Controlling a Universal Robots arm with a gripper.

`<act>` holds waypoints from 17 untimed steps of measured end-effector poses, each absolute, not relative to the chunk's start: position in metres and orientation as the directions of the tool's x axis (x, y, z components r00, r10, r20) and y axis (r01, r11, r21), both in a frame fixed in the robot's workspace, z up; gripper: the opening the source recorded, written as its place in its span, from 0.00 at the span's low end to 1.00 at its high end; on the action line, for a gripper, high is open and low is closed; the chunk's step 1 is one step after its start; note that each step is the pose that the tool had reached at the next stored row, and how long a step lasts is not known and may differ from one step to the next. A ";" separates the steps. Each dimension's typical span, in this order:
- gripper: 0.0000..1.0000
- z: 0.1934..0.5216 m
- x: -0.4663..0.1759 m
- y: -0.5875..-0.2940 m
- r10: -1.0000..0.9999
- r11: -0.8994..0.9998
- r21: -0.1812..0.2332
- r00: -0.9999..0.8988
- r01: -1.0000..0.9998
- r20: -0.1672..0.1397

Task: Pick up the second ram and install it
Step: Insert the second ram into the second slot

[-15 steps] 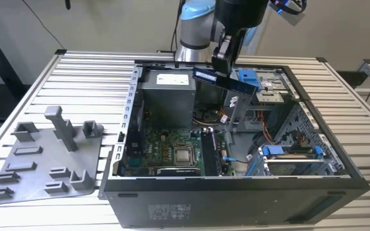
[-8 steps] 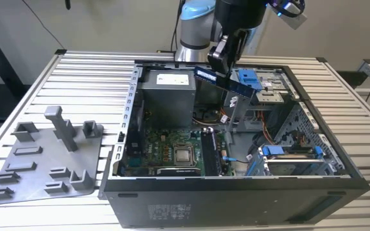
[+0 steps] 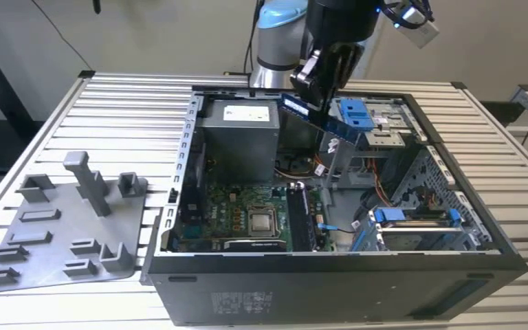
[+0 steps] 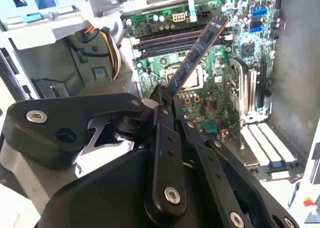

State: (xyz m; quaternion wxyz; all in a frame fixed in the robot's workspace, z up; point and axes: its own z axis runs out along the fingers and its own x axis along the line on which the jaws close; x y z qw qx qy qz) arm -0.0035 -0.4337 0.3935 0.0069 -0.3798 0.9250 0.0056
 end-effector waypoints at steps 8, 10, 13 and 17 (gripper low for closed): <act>0.15 0.392 -0.003 -0.434 -0.602 0.799 0.005 -0.799 -0.602 -0.017; 0.15 0.392 -0.003 -0.434 -0.576 0.817 0.005 -0.817 -0.576 -0.017; 0.15 0.391 -0.003 -0.434 -0.536 0.844 0.005 -0.844 -0.536 -0.017; 0.15 0.390 -0.004 -0.434 -0.480 0.877 0.005 -0.877 -0.480 -0.017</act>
